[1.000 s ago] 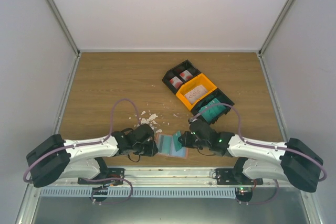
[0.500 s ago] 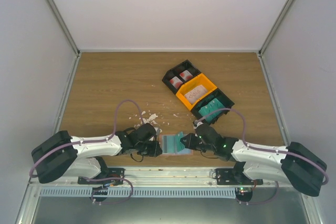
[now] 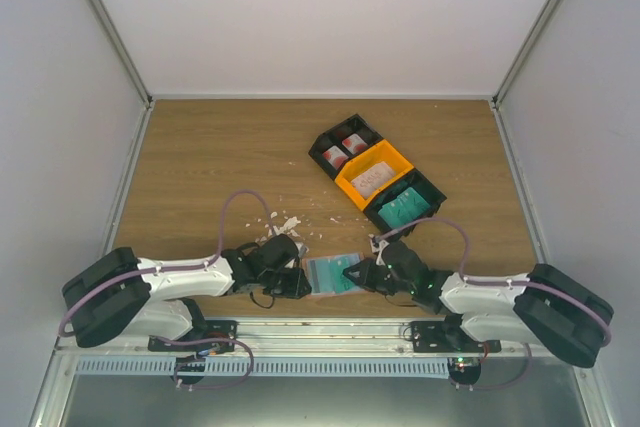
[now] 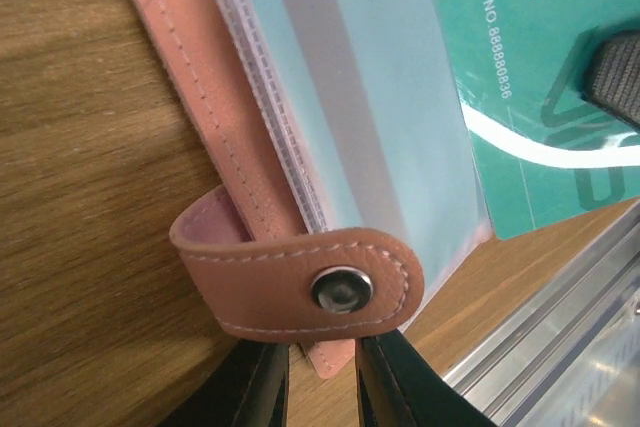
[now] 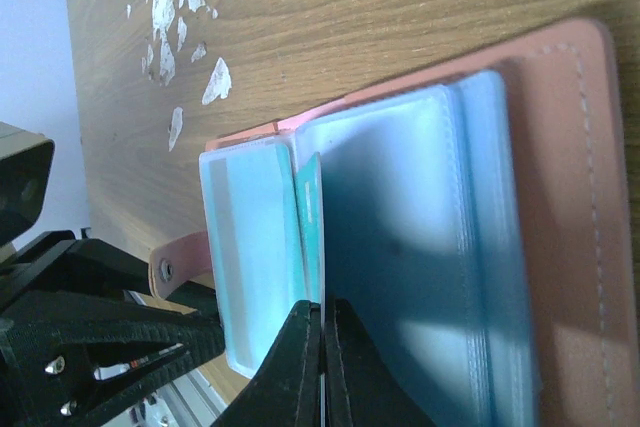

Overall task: Put the credit cards into the card holder
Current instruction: Insert the credit card into the card holder.

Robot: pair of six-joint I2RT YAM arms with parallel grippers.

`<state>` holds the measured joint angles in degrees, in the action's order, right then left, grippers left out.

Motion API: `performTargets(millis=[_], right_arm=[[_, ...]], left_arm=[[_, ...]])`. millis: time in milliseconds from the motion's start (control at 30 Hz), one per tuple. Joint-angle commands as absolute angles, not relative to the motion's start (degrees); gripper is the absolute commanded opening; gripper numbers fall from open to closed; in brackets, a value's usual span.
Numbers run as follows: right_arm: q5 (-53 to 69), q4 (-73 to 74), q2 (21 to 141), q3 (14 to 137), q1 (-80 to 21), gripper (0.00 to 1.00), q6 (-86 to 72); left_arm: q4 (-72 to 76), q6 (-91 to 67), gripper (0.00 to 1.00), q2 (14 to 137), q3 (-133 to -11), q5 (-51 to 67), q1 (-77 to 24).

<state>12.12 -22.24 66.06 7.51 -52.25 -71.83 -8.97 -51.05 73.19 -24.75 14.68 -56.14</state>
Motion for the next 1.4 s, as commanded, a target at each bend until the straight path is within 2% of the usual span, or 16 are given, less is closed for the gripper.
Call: performTargets(millis=[0,467,667,1200,1367], right_arm=[[14.95,-25.51,68.28,6.42,-52.12,0.00,-73.76],[13.72,-31.92,76.99,8.36,-52.12,0.00,-69.28],[13.42,-32.12,78.57,10.05,-52.08,0.01,-66.01],[17.59,-30.97,79.11,14.20,-49.05,0.01,-61.20],[21.01,-34.19,84.07,14.42,-49.03,0.01,-61.54]], left_arm=[[-9.51,-50.50,0.23,75.92,-25.12,13.93,-56.43],[-9.91,-50.77,0.24,75.41,-24.53,12.72,-56.43],[-10.99,-50.70,0.18,76.32,-24.83,11.95,-56.43],[-14.34,-49.98,0.15,78.79,-25.84,9.77,-56.43],[-13.90,-49.72,0.15,79.05,-25.84,9.87,-56.43]])
